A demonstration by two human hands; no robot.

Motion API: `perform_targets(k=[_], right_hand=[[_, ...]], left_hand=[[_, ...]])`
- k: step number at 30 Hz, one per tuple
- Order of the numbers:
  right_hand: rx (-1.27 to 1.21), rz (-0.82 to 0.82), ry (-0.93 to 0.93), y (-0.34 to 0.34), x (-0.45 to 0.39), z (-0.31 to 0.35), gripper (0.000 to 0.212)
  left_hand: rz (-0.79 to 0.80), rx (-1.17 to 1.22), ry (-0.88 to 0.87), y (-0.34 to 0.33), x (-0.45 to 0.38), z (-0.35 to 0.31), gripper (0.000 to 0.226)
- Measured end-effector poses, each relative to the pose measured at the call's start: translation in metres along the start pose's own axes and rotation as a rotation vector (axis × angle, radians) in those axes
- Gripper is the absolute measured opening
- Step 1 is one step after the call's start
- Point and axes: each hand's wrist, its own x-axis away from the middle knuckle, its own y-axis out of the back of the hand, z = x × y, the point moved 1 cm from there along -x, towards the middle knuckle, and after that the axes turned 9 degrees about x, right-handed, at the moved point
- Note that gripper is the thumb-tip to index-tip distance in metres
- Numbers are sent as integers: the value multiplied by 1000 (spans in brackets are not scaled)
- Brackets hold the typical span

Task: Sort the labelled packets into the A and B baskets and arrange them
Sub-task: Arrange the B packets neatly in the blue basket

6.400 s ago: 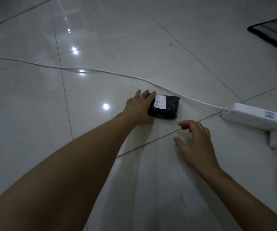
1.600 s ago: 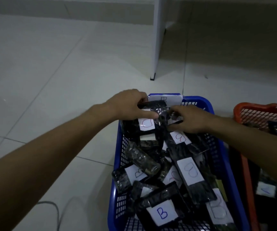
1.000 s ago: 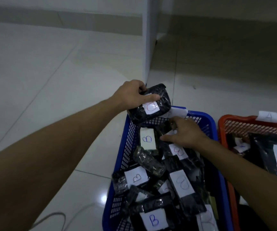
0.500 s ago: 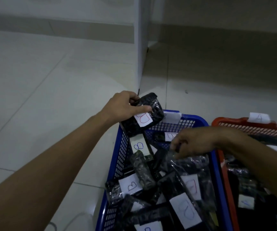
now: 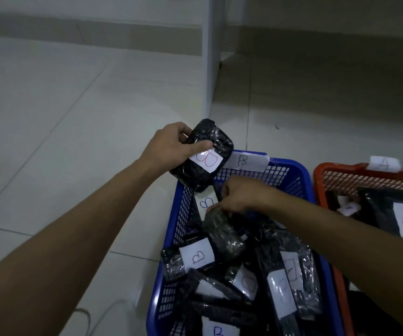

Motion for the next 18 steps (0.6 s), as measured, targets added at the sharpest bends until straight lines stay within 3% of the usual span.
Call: perform_targets(k=[7, 11, 14, 18], right_hand=[[-202, -2, 72, 18, 16, -31, 26], [-89, 57, 144, 19, 30, -49, 27], [-11, -180, 88, 9, 33, -61, 29], [-59, -463, 112, 1, 63, -74, 13]], left_hand=[[54, -8, -23, -5, 8, 3, 46], [115, -72, -45, -9, 12, -1, 49], [183, -146, -80, -20, 17, -5, 48], [252, -211, -122, -35, 27, -7, 54]])
